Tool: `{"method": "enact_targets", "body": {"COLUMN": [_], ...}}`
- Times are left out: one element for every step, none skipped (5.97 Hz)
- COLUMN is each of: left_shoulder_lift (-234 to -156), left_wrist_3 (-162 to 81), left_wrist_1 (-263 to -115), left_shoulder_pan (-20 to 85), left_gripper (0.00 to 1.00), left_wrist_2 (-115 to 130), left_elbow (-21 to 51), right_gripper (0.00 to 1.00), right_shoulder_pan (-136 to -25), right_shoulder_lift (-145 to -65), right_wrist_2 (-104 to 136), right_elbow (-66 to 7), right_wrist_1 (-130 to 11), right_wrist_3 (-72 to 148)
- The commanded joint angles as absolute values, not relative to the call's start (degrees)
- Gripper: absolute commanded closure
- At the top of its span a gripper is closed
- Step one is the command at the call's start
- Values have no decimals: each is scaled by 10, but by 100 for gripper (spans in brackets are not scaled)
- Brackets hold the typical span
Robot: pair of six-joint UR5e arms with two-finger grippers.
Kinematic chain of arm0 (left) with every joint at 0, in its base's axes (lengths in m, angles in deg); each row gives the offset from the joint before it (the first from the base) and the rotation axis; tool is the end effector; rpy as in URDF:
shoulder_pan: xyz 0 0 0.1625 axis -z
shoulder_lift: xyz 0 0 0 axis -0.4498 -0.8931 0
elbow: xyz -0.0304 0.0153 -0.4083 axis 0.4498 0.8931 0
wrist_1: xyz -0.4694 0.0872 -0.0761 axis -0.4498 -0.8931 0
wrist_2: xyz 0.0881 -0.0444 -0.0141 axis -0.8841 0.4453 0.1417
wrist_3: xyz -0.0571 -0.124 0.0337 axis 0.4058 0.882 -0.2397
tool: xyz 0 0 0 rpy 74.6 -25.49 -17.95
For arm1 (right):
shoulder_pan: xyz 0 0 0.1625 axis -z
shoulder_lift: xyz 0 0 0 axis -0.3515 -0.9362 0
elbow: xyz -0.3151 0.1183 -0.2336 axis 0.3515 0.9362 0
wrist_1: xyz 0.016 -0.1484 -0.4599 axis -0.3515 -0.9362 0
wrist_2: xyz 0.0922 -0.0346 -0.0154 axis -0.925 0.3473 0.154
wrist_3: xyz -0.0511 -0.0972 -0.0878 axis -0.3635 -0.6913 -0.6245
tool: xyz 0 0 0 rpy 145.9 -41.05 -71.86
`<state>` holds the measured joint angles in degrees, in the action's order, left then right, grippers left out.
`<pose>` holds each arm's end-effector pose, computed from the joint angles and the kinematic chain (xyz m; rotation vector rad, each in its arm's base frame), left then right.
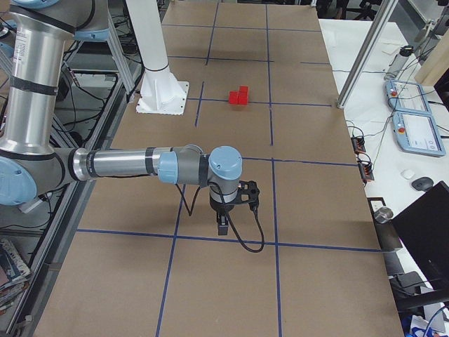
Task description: Form red blocks into L shape at center
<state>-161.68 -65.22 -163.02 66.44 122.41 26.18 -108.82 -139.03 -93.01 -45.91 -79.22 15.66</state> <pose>-0.0572 -0.4640 0.6721 0.0765 0.8071 0.1044 0.0247 -0.4604 0.6238 0.0057 -0.7373 -0.1172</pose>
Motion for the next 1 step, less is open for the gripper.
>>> {"method": "enact_targets", "body": {"left_shoulder_lift": [-1616], "left_wrist_3": [-652], "left_wrist_1": [-1630], "left_shoulder_pan": [664], "left_gripper": [0], "left_wrist_2": [1226], "left_elbow": [264], "right_gripper": [0], "right_shoulder_pan": [-1088], "right_shoulder_lift": [-1392], "right_wrist_2": [-933], "right_elbow": [-461], "right_wrist_1": [-792], "right_wrist_3": [157]}}
